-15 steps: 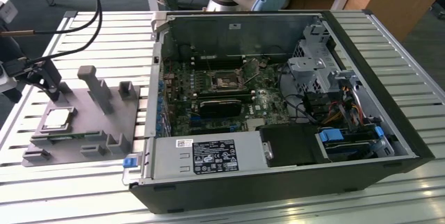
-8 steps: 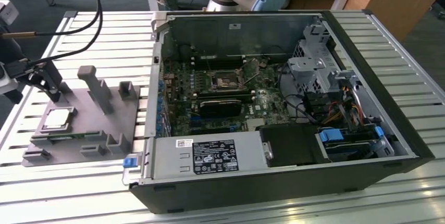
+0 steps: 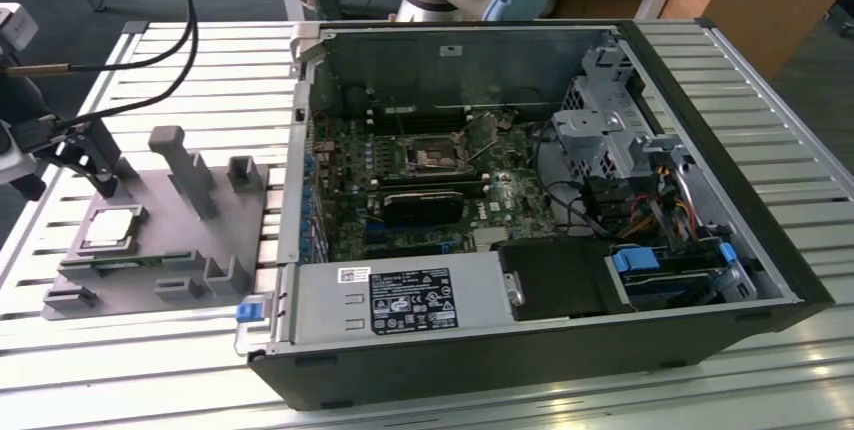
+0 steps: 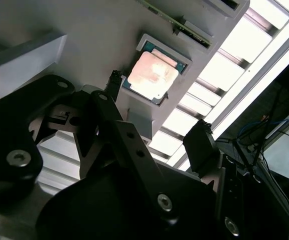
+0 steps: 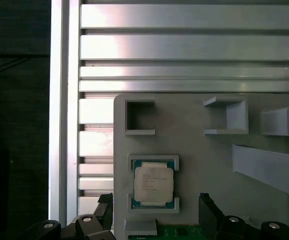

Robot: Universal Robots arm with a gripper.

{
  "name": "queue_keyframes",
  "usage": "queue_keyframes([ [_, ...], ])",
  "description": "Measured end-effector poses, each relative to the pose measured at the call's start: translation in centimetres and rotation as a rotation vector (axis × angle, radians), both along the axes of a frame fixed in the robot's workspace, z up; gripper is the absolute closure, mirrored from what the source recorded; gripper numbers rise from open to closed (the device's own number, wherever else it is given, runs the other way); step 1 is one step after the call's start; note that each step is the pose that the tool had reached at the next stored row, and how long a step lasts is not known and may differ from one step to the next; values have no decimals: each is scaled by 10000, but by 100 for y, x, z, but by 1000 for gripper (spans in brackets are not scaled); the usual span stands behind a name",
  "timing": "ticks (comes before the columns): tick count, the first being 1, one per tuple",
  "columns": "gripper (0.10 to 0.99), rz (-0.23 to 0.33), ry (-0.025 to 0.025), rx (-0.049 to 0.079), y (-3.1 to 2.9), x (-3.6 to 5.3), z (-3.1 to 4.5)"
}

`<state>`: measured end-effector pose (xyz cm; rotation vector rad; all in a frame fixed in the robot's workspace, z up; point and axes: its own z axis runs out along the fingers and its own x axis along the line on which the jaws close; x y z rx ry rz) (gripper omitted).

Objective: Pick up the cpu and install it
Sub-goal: 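Pick up the cpu and move it towards the insertion slot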

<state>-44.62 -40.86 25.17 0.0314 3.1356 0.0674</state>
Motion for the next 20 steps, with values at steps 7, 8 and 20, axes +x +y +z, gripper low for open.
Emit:
queue_keyframes([
  [7,310,0,0,0,0,0,-21],
  [8,310,0,1,-1,0,0,-23],
  [20,310,0,-1,1,-2,0,-86],
])
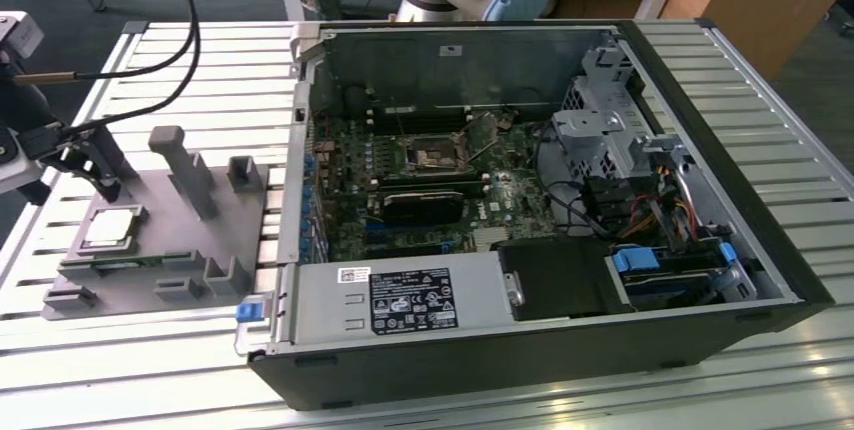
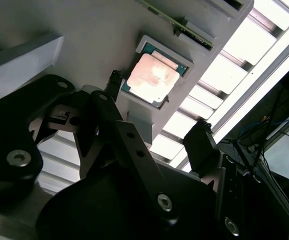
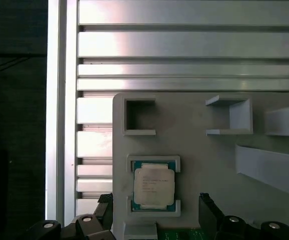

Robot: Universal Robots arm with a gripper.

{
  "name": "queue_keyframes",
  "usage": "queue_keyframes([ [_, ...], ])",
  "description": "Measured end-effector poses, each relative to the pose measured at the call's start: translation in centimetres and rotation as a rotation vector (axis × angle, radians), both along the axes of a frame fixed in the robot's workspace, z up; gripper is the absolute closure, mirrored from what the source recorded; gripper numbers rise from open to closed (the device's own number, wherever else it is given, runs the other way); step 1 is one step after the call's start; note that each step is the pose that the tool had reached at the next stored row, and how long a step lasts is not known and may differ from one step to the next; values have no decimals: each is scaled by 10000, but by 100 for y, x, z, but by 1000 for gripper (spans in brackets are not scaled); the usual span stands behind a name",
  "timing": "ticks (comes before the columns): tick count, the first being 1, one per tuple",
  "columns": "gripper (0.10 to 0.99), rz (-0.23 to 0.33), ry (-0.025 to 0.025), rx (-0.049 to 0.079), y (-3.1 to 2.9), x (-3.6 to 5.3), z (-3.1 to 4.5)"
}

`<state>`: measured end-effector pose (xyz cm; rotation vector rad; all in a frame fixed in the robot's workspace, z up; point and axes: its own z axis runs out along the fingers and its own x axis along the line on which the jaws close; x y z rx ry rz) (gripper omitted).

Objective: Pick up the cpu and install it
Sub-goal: 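Pick up the cpu and move it towards the insertion slot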

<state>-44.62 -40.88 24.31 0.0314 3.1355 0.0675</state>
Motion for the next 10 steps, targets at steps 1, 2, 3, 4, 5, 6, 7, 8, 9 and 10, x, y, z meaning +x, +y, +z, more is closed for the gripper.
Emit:
queue_keyframes([
  [1,310,5,2,-1,-3,0,-12],
  [2,310,16,3,-1,-6,0,-24],
  [3,310,34,4,-1,-9,0,-36],
  [4,310,52,6,0,-9,0,-46],
  [5,310,61,9,-1,-9,0,-52],
  [6,310,66,10,-1,-9,-1,-57],
  [7,310,70,12,-1,-10,0,-61],
  [8,310,73,12,-2,-10,0,-64],
  [9,310,73,11,-1,-10,0,-68],
  [10,310,74,10,-1,-10,0,-72],
])
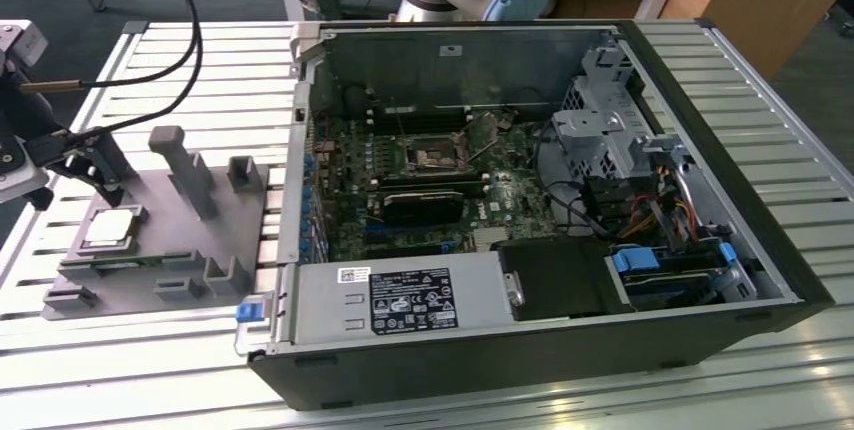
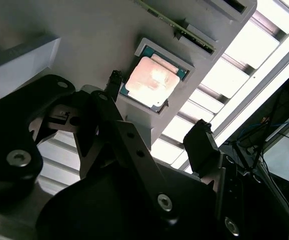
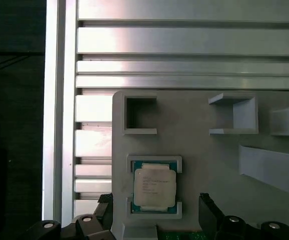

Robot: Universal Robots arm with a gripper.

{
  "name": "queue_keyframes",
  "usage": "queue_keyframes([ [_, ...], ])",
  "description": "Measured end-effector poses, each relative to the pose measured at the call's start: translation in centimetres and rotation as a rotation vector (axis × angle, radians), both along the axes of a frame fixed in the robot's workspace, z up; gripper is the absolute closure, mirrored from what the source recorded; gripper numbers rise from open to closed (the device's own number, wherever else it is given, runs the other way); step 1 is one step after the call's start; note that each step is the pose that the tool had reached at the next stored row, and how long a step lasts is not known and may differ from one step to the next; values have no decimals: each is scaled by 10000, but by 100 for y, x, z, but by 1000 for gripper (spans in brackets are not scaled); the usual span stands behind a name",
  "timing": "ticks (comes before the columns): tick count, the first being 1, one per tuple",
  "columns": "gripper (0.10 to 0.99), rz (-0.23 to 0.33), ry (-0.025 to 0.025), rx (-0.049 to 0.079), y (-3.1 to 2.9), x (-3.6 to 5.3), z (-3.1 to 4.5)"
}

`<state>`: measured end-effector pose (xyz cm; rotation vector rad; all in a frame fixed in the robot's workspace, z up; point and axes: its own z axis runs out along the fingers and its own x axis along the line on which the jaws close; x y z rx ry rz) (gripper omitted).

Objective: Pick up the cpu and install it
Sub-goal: 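Pick up the cpu and move it towards the insertion slot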

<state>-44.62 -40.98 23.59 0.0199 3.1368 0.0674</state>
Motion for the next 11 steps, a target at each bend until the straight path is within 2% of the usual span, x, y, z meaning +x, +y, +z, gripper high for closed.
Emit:
queue_keyframes([
  [11,310,0,0,0,0,0,-18],
])
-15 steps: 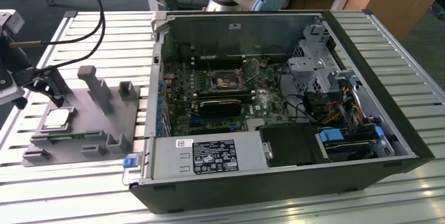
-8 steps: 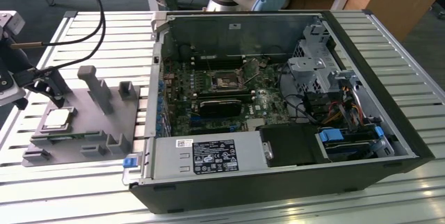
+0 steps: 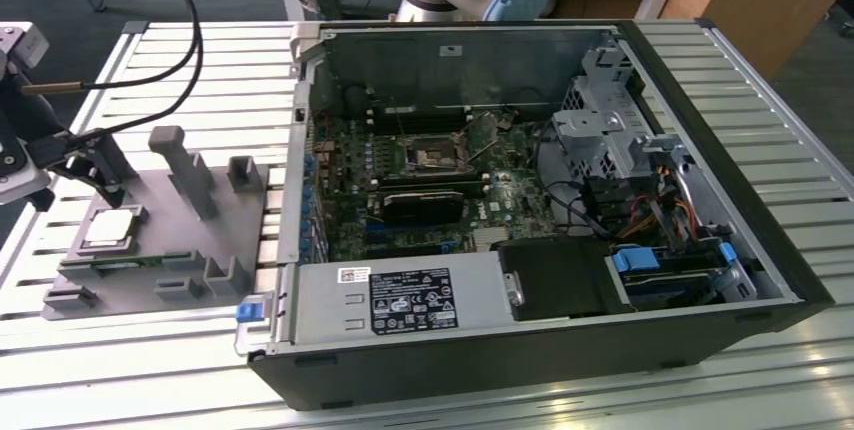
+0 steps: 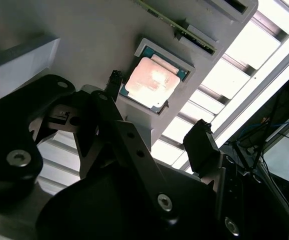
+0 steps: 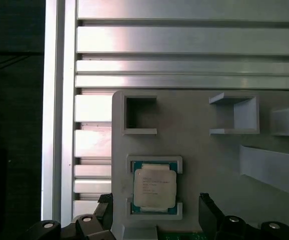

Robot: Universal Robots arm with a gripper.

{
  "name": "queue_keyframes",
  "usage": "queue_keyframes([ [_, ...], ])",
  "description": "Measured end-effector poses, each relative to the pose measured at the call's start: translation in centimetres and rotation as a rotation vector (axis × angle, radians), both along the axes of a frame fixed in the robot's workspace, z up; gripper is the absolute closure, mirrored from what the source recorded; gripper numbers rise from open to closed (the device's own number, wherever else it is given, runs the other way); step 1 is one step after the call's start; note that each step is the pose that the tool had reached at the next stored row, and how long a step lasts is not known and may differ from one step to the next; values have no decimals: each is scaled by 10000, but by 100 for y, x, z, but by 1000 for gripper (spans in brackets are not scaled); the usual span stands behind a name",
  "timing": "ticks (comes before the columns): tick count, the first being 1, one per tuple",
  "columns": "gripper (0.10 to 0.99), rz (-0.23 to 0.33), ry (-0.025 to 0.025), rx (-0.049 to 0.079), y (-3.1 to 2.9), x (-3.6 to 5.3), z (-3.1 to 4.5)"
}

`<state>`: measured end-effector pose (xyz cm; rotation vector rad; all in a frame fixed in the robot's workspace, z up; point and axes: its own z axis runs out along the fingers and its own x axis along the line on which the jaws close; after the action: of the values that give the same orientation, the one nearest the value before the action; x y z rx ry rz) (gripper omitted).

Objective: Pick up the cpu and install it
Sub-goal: 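Pick up the cpu and move it towards the insertion slot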

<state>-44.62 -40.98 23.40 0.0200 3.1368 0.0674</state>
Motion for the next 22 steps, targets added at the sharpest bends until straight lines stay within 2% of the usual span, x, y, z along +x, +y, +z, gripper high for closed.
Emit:
queue_keyframes([
  [13,310,0,-2,1,-1,0,-43],
  [22,310,5,-1,0,-25,0,-125],
])
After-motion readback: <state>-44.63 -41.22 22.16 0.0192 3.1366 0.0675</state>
